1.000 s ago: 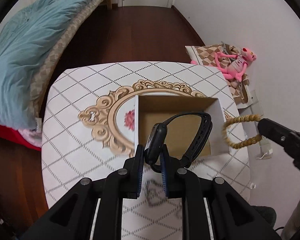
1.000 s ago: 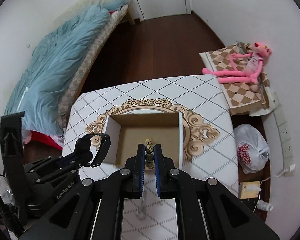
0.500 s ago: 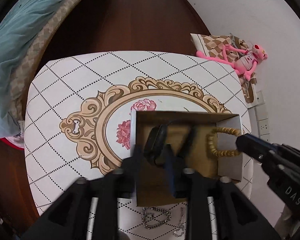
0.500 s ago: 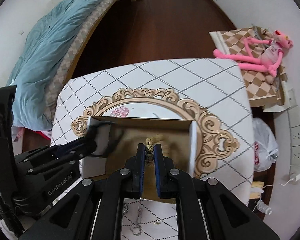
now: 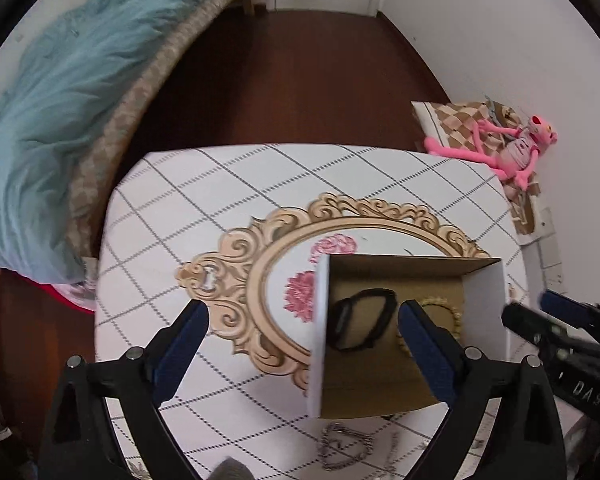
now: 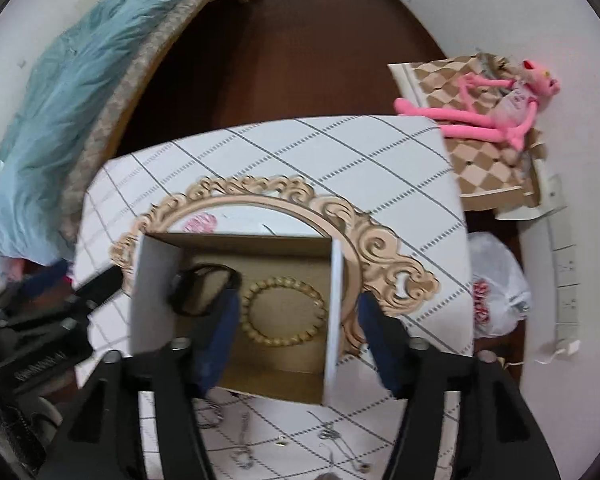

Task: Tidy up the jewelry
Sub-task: 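Carry both items into the white box and open both grippers, then withdraw both grippers from the box and move toward the silver jewelry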

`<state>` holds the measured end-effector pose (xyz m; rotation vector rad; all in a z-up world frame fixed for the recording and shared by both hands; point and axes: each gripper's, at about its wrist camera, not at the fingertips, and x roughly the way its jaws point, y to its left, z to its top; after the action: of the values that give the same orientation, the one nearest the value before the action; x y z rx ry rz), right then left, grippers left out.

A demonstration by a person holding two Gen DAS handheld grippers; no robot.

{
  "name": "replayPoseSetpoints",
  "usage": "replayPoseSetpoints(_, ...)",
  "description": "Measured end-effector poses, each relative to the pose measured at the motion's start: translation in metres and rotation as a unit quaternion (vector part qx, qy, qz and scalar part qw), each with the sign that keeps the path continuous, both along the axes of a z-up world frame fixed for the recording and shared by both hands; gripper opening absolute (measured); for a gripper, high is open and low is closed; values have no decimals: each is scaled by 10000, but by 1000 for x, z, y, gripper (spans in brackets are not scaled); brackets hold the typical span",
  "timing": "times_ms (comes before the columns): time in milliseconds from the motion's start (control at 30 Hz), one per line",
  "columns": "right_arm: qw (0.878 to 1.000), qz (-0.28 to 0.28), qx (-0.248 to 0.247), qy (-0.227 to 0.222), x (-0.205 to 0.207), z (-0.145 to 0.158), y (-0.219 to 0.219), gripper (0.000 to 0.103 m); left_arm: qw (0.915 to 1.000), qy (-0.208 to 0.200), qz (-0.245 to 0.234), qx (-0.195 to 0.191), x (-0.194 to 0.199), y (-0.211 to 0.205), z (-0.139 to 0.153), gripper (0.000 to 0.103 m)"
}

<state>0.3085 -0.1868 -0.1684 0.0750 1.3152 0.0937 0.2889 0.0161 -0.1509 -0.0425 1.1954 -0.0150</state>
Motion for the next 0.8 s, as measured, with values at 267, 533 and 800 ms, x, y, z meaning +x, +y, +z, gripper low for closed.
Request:
replayPoseSetpoints(267, 9981, -92, -601, 25, -30, -27, 3, 91, 9991, -80, 21, 404, -23, -2, -14, 99)
replayPoseSetpoints(533, 9979, -143, -632, -8, -43, -33, 6, 91, 9988, -84, 18, 491, -36, -5, -14, 99)
replayPoseSetpoints(800, 9974, -182, -628, -290, -58, -5, 10, 92, 9973, -390, 49, 618, -55, -5, 15, 99)
